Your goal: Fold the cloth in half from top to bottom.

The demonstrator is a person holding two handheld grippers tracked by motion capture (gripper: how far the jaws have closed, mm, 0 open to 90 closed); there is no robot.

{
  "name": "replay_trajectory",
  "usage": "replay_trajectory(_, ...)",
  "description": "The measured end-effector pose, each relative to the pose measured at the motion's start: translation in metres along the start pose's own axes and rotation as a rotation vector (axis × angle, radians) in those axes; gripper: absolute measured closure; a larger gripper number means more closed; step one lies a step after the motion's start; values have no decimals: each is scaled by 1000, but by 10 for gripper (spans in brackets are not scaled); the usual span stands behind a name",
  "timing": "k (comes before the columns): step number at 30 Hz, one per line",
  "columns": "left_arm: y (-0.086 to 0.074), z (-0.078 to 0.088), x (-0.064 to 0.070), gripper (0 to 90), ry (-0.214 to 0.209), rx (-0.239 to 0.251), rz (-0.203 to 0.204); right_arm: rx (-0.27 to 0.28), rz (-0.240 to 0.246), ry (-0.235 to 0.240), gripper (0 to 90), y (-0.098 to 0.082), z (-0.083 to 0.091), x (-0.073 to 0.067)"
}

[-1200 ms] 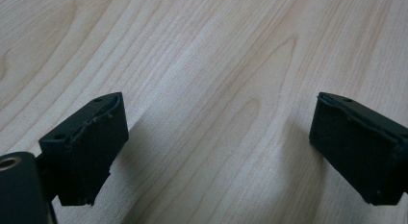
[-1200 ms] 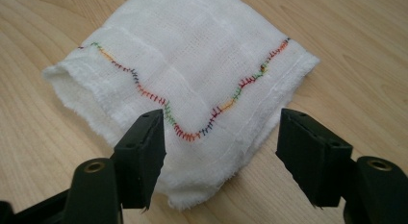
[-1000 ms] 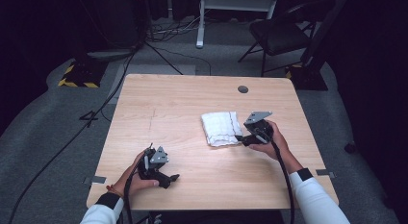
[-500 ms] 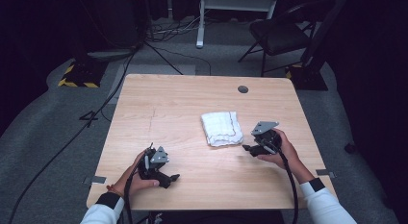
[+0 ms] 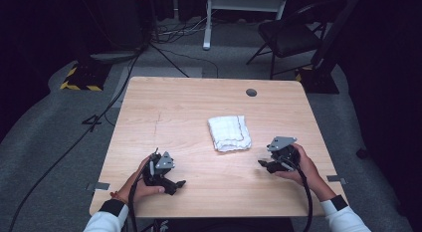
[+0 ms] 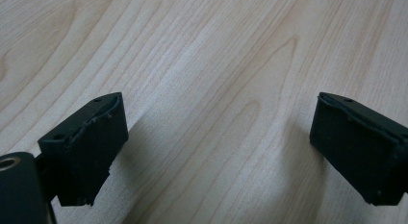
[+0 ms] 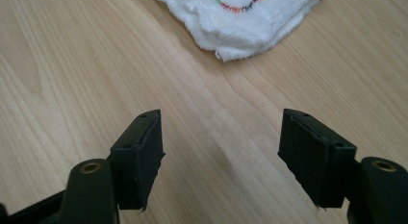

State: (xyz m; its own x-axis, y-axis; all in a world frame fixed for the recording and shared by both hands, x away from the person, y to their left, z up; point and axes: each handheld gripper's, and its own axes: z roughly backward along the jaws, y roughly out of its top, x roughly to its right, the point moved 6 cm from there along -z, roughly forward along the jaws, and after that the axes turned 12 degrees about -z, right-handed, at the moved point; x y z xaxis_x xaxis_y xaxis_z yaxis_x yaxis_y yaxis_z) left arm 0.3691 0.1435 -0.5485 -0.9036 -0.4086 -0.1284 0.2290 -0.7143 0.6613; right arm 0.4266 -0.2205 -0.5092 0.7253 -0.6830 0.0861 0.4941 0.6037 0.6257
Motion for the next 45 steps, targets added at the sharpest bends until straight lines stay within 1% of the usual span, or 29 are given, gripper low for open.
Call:
replay_trajectory(2,0,0,0,63,0,0,0,2,2,-4,326,-4,2,0)
replay_trajectory(7,0,0,0,63,0,0,0,16,-20,-3,322,-15,7,-1)
replay_trajectory(9,0,0,0,63,0,0,0,19,-23,-9,320,-21,9,0)
replay_trajectory(10,0,0,0,63,0,0,0,24,-29,-5,315,-24,9,0)
replay_trajectory(12,0,0,0,63,2,0,3,29,-33,19,305,-29,12,-1)
replay_trajectory(15,0,0,0,63,4,-1,6,40,-38,23,296,-38,17,-1)
replay_trajectory(18,0,0,1,63,6,-1,9,50,-70,28,288,-47,21,1)
replay_trajectory(19,0,0,1,63,7,-1,10,53,-74,25,286,-50,22,2)
replay_trajectory(28,0,0,1,63,9,-2,15,57,-162,18,268,-79,31,14)
replay_trajectory(34,0,0,1,63,9,-3,14,68,-219,14,250,-94,38,22)
replay_trajectory(35,0,0,1,63,9,-2,14,73,-229,16,248,-96,39,24)
replay_trajectory(37,0,0,1,63,9,-2,14,83,-251,6,239,-100,41,27)
replay_trajectory(40,0,0,1,63,9,-2,15,105,-275,-5,200,-107,43,31)
replay_trajectory(42,0,0,1,63,9,-2,14,128,-297,14,185,-111,43,33)
replay_trajectory(43,0,0,1,63,9,-2,15,135,-316,26,182,-113,43,34)
replay_trajectory(45,0,0,1,63,9,-2,14,141,-322,19,173,-115,44,35)
